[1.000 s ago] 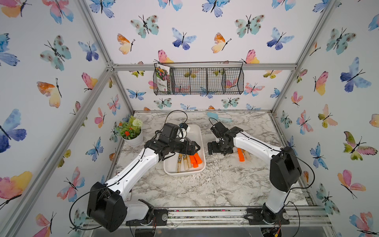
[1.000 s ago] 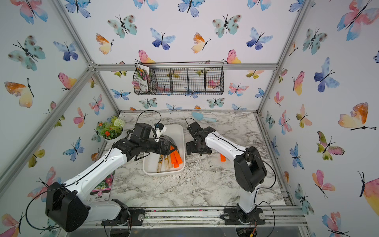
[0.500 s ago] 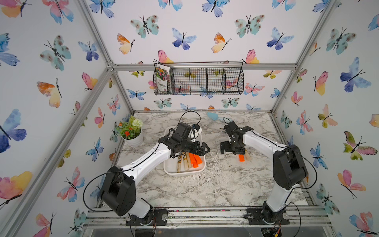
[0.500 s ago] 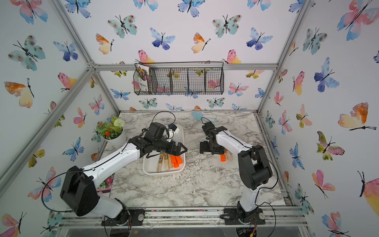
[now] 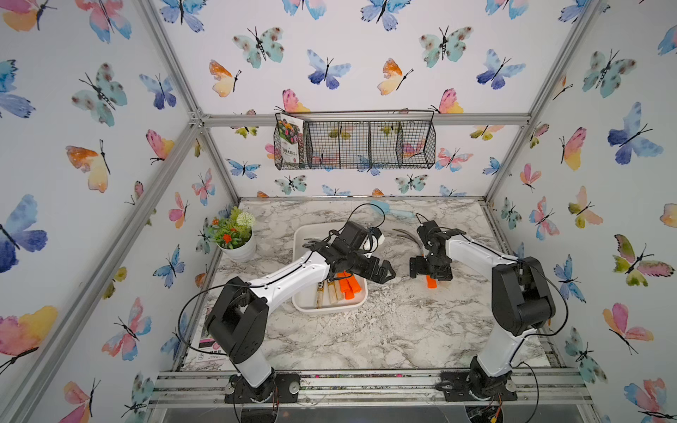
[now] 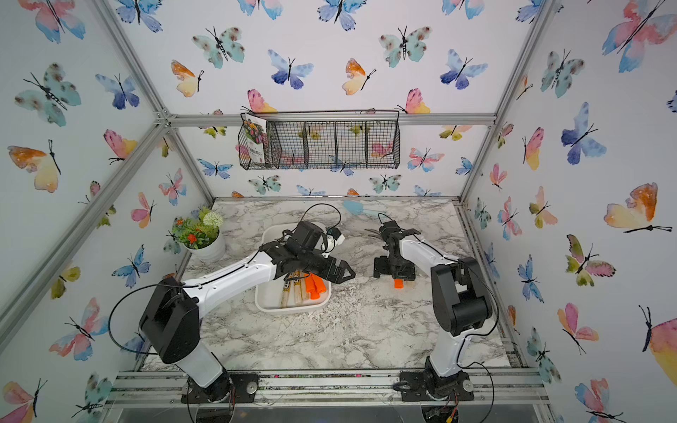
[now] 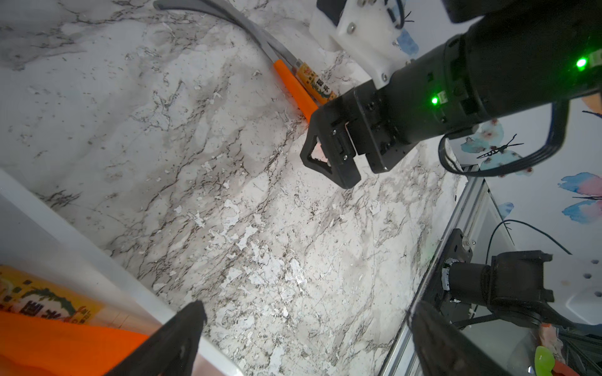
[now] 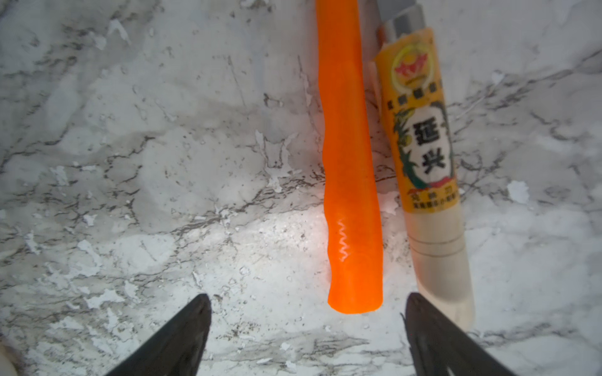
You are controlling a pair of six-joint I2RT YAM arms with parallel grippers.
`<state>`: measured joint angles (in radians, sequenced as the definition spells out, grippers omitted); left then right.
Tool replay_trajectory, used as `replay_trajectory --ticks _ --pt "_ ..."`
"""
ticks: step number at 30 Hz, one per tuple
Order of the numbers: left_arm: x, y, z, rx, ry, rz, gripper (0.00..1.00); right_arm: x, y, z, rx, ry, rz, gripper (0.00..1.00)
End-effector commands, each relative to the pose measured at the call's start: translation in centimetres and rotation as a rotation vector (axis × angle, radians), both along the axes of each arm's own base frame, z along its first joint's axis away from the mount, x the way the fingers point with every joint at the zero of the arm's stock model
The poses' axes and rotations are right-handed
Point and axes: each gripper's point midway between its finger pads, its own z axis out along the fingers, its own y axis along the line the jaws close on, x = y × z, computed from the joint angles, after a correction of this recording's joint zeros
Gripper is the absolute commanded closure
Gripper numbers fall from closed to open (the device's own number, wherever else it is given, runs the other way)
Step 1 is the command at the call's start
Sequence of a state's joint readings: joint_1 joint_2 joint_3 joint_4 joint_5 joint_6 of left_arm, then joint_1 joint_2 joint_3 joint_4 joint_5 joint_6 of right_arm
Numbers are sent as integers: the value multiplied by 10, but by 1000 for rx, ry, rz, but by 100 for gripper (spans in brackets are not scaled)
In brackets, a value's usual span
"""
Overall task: Put small sickles into storage boxes
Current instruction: Pick up the sickle at the center of the board.
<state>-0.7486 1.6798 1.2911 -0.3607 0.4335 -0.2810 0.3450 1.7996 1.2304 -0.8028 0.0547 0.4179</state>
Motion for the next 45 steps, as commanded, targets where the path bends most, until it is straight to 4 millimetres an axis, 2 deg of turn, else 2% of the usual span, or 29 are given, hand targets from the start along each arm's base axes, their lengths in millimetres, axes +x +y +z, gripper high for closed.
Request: replay_trajectory --ticks 1,5,14,21,27,35,45 --pt "0 -10 4 -14 8 -29 2 0 -4 -7 -1 6 11 19" --pt "1 -11 3 -11 5 -35 2 -2 -9 -14 -10 18 6 35" --pt "-1 -9 -2 6 9 -46 2 -6 -19 -29 -32 56 0 46" --pt "-3 -6 -6 17 11 -49 2 -9 -22 -39 -38 76 -2 49" --pt "-5 -4 -9 22 14 -50 2 -10 -20 -46 -30 84 2 66" --pt "-5 -2 -9 26 9 -49 2 -4 -16 -37 -12 73 7 83" --pt "-2 1 -4 28 -5 -38 2 2 -10 -9 24 37 -3 84"
